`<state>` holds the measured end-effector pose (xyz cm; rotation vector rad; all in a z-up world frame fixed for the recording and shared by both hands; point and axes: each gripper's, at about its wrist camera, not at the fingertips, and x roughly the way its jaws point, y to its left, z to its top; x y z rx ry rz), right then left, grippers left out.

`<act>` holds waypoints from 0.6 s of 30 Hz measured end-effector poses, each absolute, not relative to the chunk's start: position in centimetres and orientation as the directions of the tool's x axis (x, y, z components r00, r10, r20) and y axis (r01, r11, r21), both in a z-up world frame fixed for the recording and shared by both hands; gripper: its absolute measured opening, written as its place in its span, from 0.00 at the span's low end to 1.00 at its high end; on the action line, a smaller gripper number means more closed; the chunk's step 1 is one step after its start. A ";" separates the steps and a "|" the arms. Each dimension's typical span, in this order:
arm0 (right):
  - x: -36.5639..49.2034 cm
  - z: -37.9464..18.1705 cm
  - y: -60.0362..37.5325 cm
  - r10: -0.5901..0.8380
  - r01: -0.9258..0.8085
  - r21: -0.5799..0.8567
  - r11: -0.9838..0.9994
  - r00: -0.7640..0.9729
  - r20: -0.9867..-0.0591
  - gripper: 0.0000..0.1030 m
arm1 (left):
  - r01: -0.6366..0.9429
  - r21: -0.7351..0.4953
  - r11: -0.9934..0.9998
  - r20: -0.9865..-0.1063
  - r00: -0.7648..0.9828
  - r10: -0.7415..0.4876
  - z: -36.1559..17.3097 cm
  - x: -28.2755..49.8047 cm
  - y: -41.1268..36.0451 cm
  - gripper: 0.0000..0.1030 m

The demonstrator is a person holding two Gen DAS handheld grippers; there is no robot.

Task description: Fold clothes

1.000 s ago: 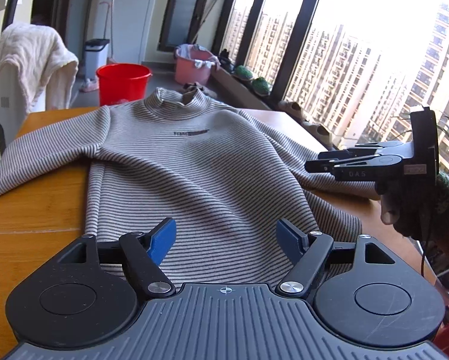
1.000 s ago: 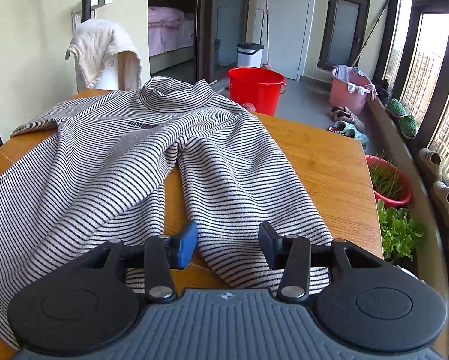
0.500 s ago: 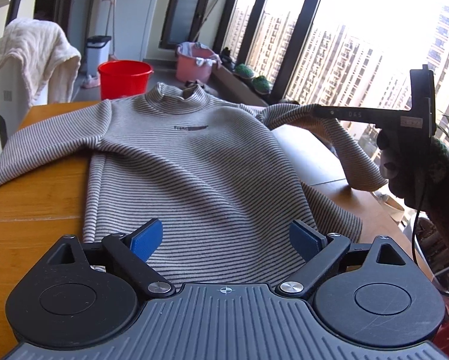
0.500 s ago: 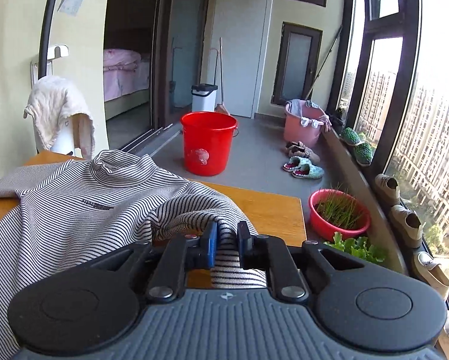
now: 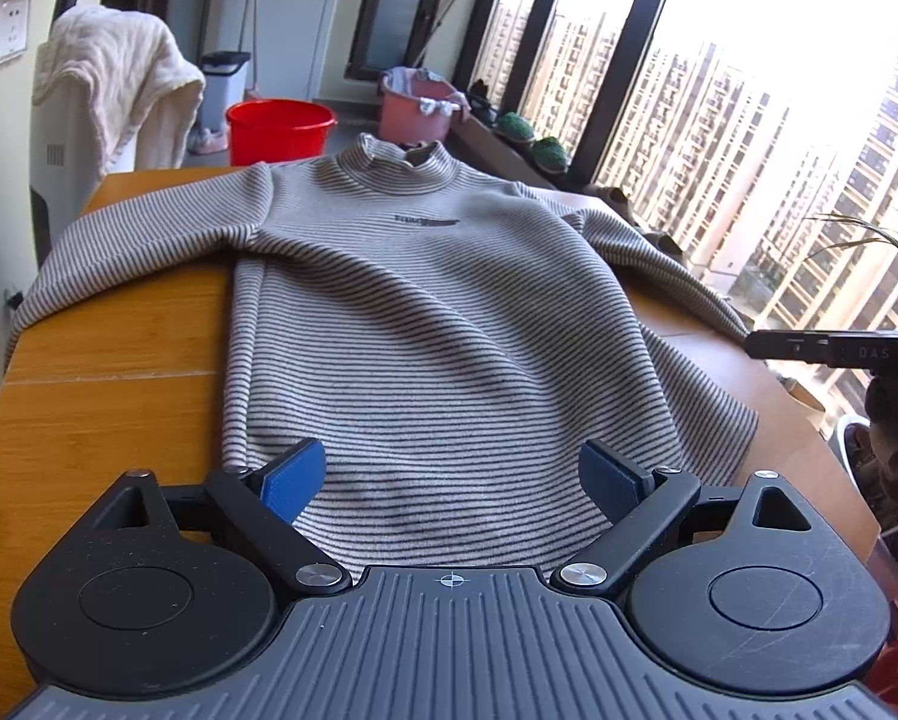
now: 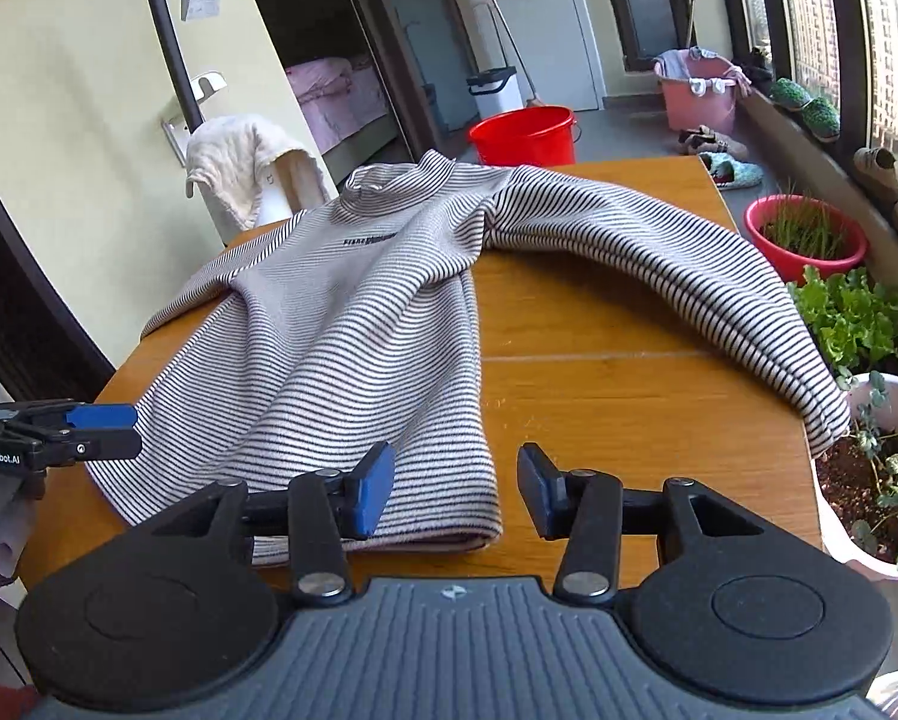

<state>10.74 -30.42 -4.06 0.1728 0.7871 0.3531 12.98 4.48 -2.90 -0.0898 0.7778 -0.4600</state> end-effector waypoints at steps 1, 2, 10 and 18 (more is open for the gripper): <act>10.6 -4.5 -29.9 0.359 -0.245 0.263 0.933 0.658 -0.662 0.43 | 0.361 -0.247 0.899 -0.659 0.617 -0.429 -3.1 12.9 4.4 0.88; 10.4 -4.7 -29.5 0.347 -0.246 0.244 0.938 0.669 -0.657 0.38 | 0.357 -0.251 0.900 -0.663 0.614 -0.429 -3.4 12.9 4.3 0.85; 7.7 -4.0 -28.9 0.327 -0.216 0.247 0.945 0.675 -0.661 0.08 | 0.368 -0.212 0.905 -0.675 0.615 -0.408 -4.5 11.5 4.0 0.61; 3.6 -4.0 -29.5 0.319 -0.186 0.262 0.947 0.643 -0.697 0.09 | 0.391 -0.223 0.893 -0.696 0.578 -0.427 -4.3 9.0 4.6 0.58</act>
